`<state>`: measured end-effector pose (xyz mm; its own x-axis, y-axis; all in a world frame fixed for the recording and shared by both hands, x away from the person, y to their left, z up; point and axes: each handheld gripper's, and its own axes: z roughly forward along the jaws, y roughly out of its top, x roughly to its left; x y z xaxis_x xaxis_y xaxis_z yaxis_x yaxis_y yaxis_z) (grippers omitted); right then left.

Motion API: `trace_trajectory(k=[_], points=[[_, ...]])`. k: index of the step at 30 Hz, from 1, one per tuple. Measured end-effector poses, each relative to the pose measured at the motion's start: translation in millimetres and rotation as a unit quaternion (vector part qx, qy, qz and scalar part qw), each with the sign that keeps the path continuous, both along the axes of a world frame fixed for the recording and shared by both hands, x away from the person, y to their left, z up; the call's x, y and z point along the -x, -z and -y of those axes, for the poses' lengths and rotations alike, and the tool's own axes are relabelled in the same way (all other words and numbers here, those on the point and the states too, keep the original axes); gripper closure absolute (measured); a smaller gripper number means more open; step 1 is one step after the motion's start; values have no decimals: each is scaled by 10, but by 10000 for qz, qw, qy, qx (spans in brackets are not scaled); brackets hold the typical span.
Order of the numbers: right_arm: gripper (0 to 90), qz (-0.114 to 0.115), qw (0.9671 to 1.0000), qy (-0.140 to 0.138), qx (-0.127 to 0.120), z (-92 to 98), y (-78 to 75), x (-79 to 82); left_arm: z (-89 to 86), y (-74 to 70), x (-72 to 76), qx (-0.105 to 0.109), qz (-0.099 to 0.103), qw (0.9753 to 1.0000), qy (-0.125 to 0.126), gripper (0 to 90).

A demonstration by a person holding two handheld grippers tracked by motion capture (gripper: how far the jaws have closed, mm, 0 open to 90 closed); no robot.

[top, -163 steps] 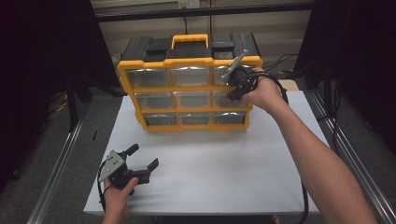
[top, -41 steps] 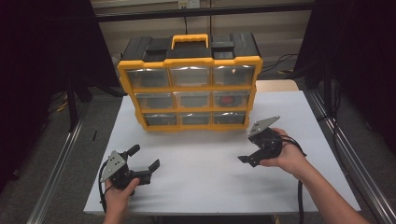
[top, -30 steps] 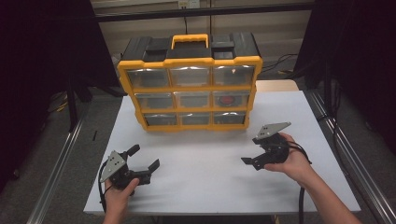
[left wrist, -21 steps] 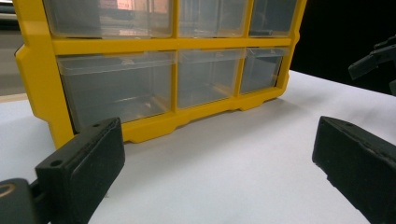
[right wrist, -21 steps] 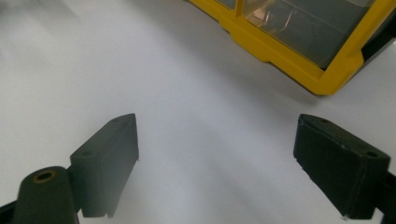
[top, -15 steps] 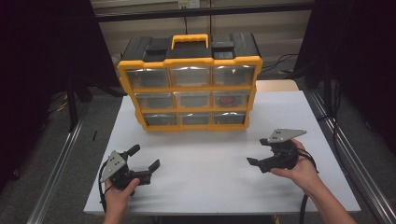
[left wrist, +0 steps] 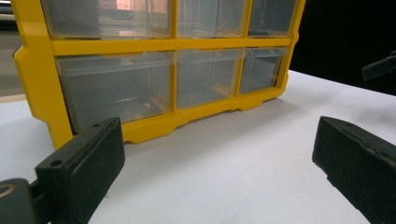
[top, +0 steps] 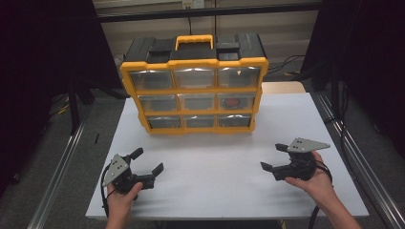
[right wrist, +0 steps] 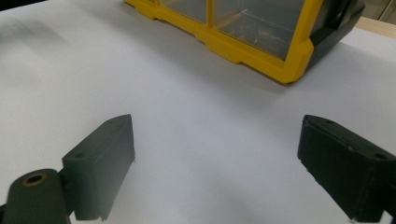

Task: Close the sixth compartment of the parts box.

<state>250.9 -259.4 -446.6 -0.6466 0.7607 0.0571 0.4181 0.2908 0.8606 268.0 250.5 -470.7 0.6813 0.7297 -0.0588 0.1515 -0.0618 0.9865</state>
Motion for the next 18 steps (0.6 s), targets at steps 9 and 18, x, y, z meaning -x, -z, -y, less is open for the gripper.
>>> trace_trajectory(k=[9, 18], points=[[96, 329, 9989, 278, -205, 98, 69, 83, 12, 4, 1, 37, -24, 10000, 5, 25], [93, 734, 9941, 533, -602, 186, 131, 192, 14, 4, 0, 28, -20, 10000, -3, 25]])
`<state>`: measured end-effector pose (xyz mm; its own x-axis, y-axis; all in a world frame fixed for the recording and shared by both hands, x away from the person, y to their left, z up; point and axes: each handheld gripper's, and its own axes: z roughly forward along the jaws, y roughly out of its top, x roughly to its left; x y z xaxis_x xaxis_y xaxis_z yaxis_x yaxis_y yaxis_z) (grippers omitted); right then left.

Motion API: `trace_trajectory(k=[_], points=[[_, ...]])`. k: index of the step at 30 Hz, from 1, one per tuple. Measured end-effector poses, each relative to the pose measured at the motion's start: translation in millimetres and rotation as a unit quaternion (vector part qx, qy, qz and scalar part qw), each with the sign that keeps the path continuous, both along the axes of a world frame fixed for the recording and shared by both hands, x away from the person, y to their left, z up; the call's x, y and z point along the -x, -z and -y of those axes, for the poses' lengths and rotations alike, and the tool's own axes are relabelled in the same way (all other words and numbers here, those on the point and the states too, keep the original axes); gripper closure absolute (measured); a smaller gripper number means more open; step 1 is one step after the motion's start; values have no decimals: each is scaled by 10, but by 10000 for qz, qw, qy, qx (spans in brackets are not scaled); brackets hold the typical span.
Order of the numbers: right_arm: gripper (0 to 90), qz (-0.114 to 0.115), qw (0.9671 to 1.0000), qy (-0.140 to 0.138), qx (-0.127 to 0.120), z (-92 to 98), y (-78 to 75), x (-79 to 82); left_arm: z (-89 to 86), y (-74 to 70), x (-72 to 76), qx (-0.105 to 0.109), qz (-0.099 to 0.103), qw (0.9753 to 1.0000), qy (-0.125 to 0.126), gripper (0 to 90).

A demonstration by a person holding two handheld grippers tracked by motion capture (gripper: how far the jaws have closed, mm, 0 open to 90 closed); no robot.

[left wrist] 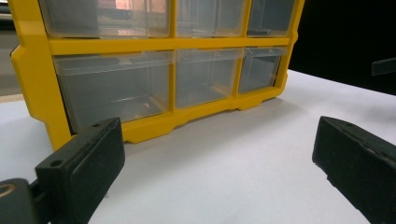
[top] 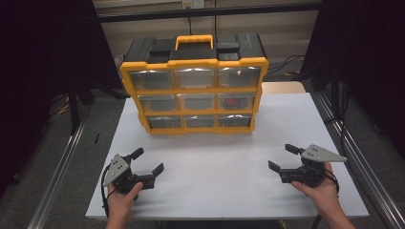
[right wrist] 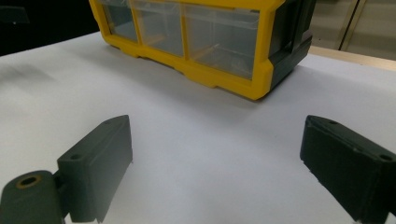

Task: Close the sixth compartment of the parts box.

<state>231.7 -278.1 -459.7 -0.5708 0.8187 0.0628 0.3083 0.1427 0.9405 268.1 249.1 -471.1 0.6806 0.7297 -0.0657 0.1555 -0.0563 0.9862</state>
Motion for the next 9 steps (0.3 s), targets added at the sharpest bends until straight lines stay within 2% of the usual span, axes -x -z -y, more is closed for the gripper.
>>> trace_trajectory(k=[2, 3, 5, 6, 9], points=[[91, 77, 9999, 22, -110, 14, 7, 18, 14, 0, 0, 46, 0, 10000, 35, 25], [91, 110, 9998, 18, -139, 18, 10, 23, 6, -2, -2, -4, 5, 10000, 51, 25], [86, 206, 9997, 49, -139, 23, 15, 43, 19, 2, -3, 106, -15, 9999, 10, 25], [84, 236, 9996, 47, -165, 27, 21, 50, 12, 1, -5, 59, -10, 10000, 15, 25], [71, 205, 9995, 61, -242, 30, 38, 58, 10, 3, -9, 51, 4, 10000, 69, 24]])
